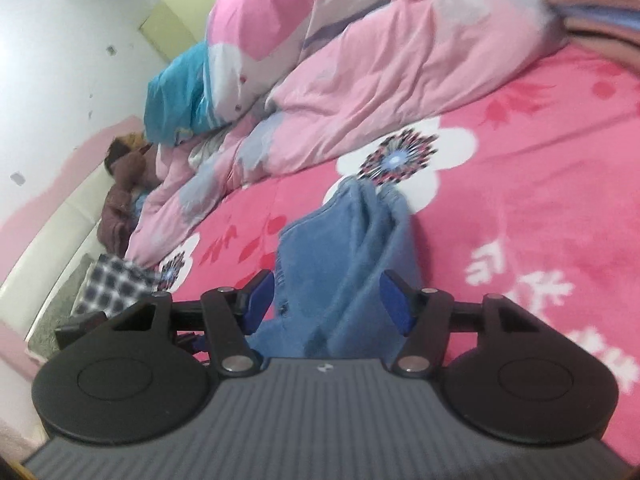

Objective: Fold clothes

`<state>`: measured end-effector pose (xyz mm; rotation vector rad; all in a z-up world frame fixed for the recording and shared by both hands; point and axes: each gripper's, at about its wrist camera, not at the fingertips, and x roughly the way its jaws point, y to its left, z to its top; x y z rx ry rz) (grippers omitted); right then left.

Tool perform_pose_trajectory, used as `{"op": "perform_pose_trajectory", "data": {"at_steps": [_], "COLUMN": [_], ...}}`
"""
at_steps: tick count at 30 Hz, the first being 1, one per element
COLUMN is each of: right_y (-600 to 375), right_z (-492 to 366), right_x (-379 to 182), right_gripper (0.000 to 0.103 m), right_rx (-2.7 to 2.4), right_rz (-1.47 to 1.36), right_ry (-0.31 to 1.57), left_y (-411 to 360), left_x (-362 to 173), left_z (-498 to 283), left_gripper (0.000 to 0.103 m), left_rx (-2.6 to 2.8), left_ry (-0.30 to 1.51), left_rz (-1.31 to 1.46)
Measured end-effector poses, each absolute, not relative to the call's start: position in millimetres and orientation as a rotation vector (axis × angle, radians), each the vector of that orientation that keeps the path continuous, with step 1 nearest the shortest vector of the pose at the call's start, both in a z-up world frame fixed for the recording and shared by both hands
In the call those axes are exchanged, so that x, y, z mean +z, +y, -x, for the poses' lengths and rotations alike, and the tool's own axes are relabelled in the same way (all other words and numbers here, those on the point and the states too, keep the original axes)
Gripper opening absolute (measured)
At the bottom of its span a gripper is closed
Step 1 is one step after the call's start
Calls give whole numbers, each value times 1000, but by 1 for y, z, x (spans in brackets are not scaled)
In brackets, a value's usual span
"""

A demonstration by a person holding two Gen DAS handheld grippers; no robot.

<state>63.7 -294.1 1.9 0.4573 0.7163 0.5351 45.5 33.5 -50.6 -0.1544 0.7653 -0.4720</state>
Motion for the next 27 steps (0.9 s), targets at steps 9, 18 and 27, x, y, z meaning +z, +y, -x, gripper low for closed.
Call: {"op": "perform_pose_trajectory", "data": {"at_steps": [9, 18, 27], "right_y": [-225, -200, -201], "right_z": [-165, -197, -204], "right_x": [-5, -30, -31], "right_gripper": [56, 24, 26], "right_rx": [515, 582, 482], "right_rz": [-174, -61, -67], "right_ry": [760, 844, 804], "left_y": [44, 49, 48], "left_x": [-53, -57, -59], "left_z": [-43, -45, -44], "left_gripper": [80, 81, 82], "left_rx": [-458, -479, -475], "left_ry": [783, 791, 789], "left_rz": [191, 199, 195]}}
